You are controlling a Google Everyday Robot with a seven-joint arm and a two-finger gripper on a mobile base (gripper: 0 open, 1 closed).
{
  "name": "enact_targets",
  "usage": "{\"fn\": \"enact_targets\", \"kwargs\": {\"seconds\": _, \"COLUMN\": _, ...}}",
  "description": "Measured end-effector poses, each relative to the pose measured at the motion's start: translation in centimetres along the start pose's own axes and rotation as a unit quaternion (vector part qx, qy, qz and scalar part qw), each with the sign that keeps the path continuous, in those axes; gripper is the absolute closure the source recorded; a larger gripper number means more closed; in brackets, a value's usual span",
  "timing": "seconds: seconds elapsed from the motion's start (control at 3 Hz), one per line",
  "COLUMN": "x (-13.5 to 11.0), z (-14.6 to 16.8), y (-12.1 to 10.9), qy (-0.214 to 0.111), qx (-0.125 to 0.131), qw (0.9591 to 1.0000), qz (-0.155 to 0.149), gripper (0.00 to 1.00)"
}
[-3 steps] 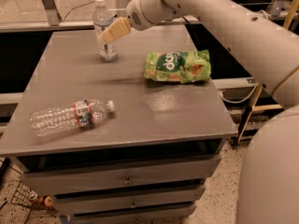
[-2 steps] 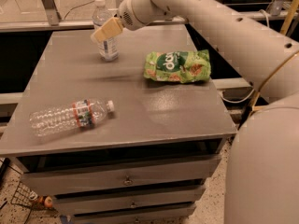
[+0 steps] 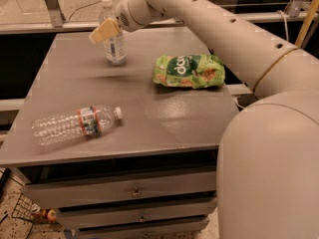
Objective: Move blue plastic bottle near water bottle
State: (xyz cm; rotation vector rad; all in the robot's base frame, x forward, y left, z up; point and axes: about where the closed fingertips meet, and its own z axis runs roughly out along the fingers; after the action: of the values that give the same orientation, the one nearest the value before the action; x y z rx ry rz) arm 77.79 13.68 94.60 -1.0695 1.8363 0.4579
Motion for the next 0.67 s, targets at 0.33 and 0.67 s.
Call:
{"fn": "enact_targets", "kwargs": {"seconds": 0.33, "x": -0.29, "z": 0.79, "y": 0.15, "qy": -0.002, "qx": -0.001, "qw": 1.0000, "qz": 0.003, "gripper": 0.39}}
{"fn": "enact_targets", "kwargs": {"seconds": 0.67, "x": -0.40, "z": 0.88, "y": 0.50, "qy": -0.010, "qx": -0.009, "qw": 0.9999, "qz": 0.005, "gripper": 0.62}}
